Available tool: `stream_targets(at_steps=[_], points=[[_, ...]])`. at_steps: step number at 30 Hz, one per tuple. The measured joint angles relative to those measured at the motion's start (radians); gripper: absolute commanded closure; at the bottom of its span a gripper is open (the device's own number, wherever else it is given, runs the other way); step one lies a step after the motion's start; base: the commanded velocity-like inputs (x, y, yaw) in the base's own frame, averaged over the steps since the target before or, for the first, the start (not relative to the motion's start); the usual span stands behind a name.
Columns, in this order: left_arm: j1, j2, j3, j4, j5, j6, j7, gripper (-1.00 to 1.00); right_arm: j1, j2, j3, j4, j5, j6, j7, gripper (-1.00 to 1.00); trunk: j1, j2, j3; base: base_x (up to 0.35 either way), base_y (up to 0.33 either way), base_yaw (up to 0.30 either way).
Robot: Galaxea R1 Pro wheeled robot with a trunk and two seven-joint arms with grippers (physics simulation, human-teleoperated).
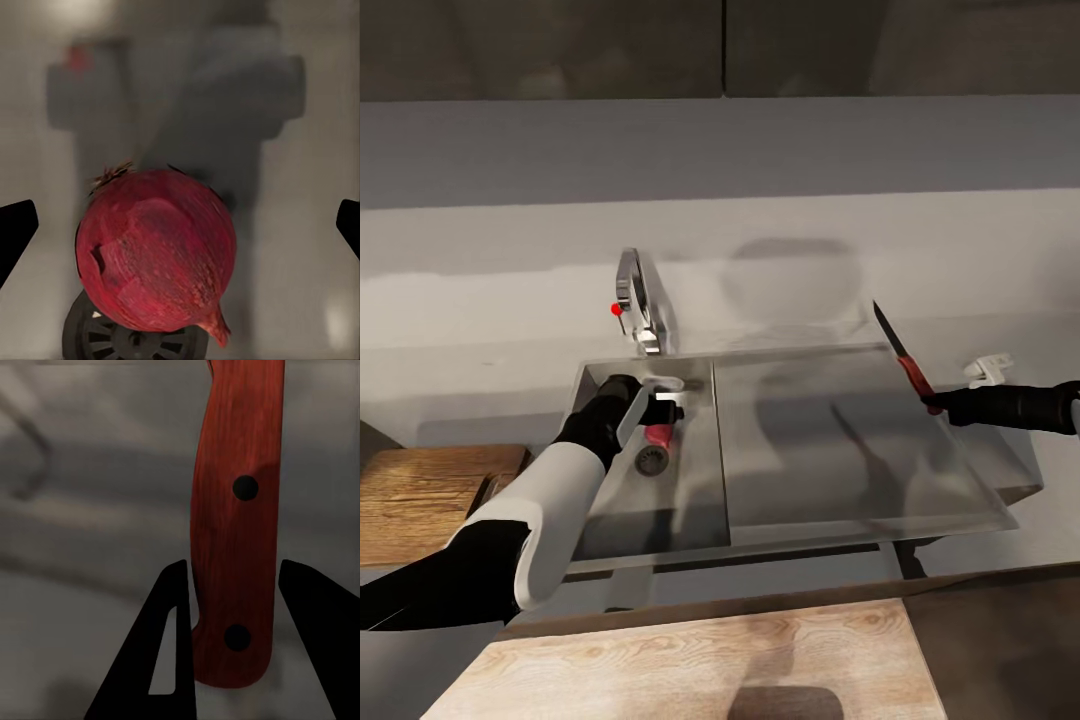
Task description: In the kitchen, take the Vidalia onion out of the sink, dice it on the chopping board with the paring knife, put the diced onion into the bowl on the countertop, then place both the paring knife and the chopping board into the sink.
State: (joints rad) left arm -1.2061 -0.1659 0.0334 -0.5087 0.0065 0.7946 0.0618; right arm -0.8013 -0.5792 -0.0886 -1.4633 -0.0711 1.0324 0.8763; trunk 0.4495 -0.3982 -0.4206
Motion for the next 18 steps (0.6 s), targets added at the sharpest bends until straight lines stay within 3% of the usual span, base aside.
stream_targets(at_steps=[18], points=[[0.000,0.003,0.000,0.004,0.000,0.000,0.000,-1.00,0.000,-0.002,0.000,0.000,0.000,0.000,0.000,1.00,0.000,0.000,-0.008,0.000,0.000,0.000]])
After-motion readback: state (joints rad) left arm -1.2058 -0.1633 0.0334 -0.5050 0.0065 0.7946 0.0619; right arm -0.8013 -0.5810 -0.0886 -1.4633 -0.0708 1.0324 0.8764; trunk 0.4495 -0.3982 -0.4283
